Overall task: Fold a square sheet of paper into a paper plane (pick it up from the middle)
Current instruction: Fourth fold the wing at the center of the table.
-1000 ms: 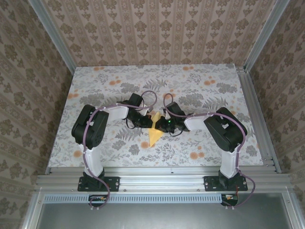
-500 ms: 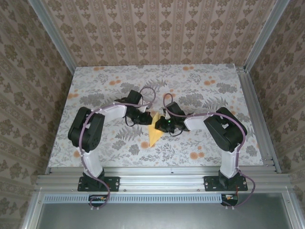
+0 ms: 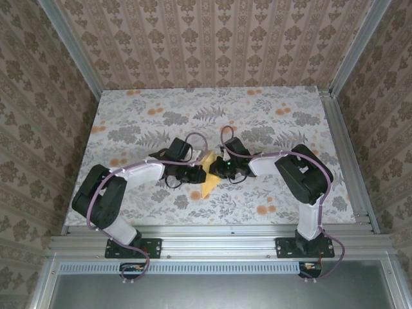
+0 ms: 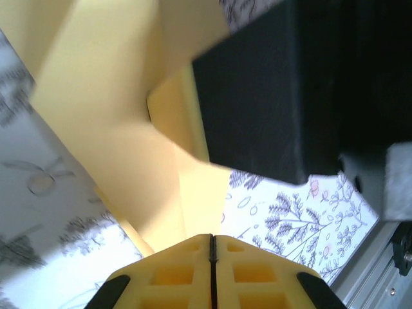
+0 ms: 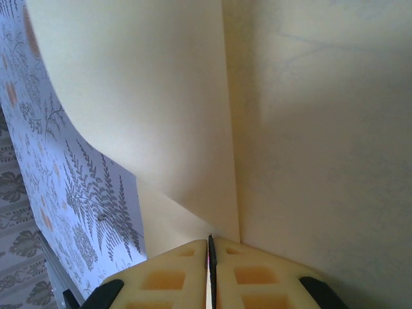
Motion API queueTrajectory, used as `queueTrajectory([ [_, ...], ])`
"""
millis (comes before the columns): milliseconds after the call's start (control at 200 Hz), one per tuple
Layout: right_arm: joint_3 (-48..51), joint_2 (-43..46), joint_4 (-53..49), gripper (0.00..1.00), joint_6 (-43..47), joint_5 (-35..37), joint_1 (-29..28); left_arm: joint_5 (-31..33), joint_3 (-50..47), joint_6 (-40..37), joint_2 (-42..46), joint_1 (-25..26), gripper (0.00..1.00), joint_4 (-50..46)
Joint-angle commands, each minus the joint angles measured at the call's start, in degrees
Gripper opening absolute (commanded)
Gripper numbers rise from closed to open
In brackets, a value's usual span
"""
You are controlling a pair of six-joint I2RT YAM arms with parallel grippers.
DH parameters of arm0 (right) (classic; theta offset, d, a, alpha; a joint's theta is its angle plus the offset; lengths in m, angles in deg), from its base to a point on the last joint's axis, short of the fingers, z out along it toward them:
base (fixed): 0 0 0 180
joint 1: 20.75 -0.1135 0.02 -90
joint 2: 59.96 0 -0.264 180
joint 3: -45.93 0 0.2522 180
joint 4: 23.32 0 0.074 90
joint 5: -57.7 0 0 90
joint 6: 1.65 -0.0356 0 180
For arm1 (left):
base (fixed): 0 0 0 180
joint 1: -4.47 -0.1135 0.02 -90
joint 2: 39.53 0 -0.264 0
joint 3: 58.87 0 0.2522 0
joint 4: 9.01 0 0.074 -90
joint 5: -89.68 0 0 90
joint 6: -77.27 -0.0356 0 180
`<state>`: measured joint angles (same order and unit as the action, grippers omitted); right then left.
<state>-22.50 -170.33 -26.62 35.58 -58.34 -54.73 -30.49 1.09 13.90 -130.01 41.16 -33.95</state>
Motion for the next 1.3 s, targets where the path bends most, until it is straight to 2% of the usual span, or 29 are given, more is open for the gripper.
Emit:
queueTrajectory([
  [0,0.05,-1.89,-1.91,0.14,-0.71,0.05,0.14,-0.74,-2.49,4.92,1.31,1.39,0.09,7.86],
  [325,0.05,-1.45,-2.37,0.14,-0.62,0.64,0.05,0.37,-6.11,4.93,-2.94,2.16,0.08,12.27],
  [835,-3.31,-1.90,-5.87,0.14,0.19,4.11,1.34,7.17,-6.88,-0.20,-7.54,3.78,0.06,5.17],
  [1295,-12.10,-5.55,-13.32,0.14,4.50,6.65,4.68,7.24,-12.15,0.29,-6.69,3.96,0.05,5.90],
])
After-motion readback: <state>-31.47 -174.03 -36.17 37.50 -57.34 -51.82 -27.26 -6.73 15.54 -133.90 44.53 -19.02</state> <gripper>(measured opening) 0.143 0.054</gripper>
